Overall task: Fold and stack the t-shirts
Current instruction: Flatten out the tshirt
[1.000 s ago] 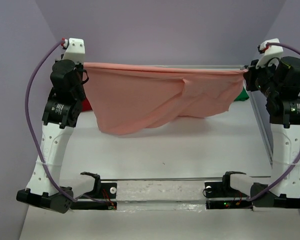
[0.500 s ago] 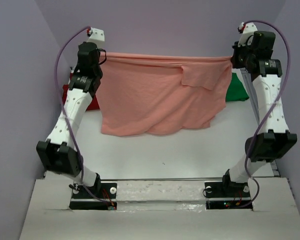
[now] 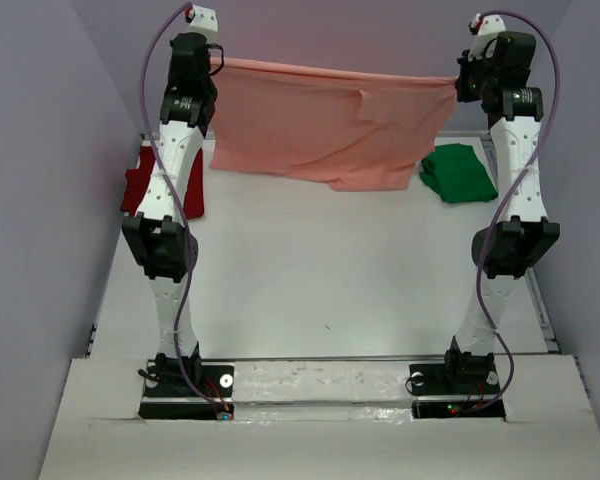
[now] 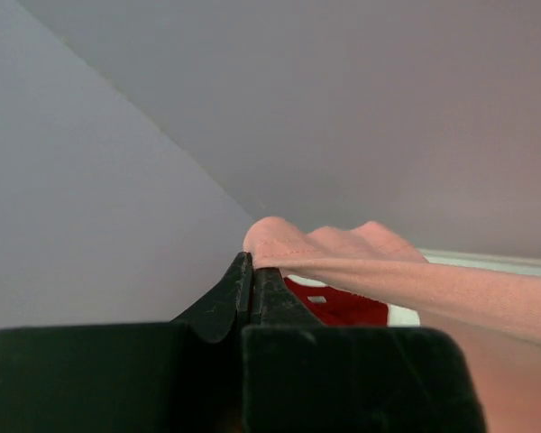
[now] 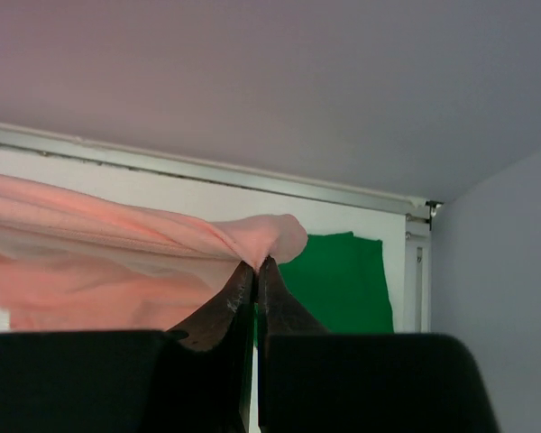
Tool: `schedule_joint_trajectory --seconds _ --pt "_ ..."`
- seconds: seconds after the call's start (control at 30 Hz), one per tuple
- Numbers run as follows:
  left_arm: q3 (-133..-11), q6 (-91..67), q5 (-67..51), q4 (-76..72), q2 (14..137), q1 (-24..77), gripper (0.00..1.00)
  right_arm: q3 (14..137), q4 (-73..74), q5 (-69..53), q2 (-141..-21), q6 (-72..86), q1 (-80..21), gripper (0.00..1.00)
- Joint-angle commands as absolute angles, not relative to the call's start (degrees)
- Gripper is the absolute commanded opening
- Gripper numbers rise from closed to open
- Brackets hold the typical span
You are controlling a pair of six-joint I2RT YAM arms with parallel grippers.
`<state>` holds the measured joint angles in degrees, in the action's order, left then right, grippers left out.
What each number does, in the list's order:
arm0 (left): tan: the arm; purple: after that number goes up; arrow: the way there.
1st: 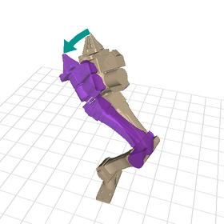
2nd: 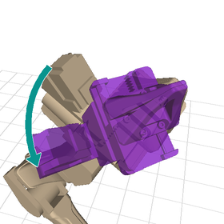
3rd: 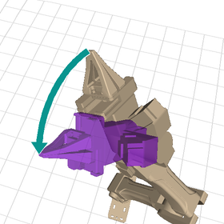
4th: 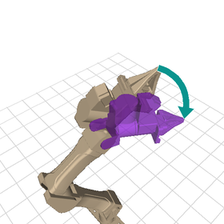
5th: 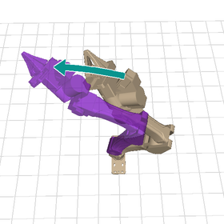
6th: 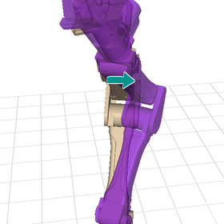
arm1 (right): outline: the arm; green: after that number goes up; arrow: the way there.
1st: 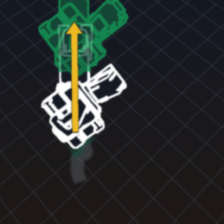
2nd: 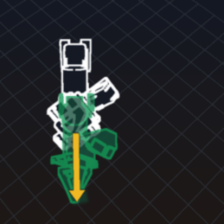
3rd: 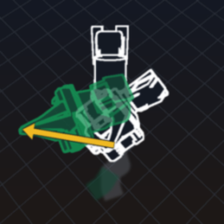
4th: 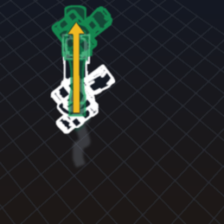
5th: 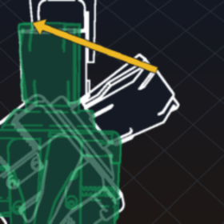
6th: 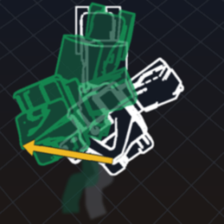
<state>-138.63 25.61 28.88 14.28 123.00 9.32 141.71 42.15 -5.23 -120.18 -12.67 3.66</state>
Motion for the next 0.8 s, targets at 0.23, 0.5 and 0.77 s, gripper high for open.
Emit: schedule_joint_trajectory --seconds 0.23,0.5,0.77 --pt "-125.27 19.69 31.82 6.06 91.08 7.73 0.0 135.72 35.24 -3.78 -98.28 -13.28 4.57 0.0" --pt "-82.87 20.66 26.81 6.41 68.05 7.38 0.0 106.65 35.51 -7.03 -76.05 -13.62 4.57 0.0" --pt "-69.6 19.07 23.73 6.59 50.45 2.38 0.0 94.47 38.23 -2.73 -59.5 -15.2 4.57 0.0"
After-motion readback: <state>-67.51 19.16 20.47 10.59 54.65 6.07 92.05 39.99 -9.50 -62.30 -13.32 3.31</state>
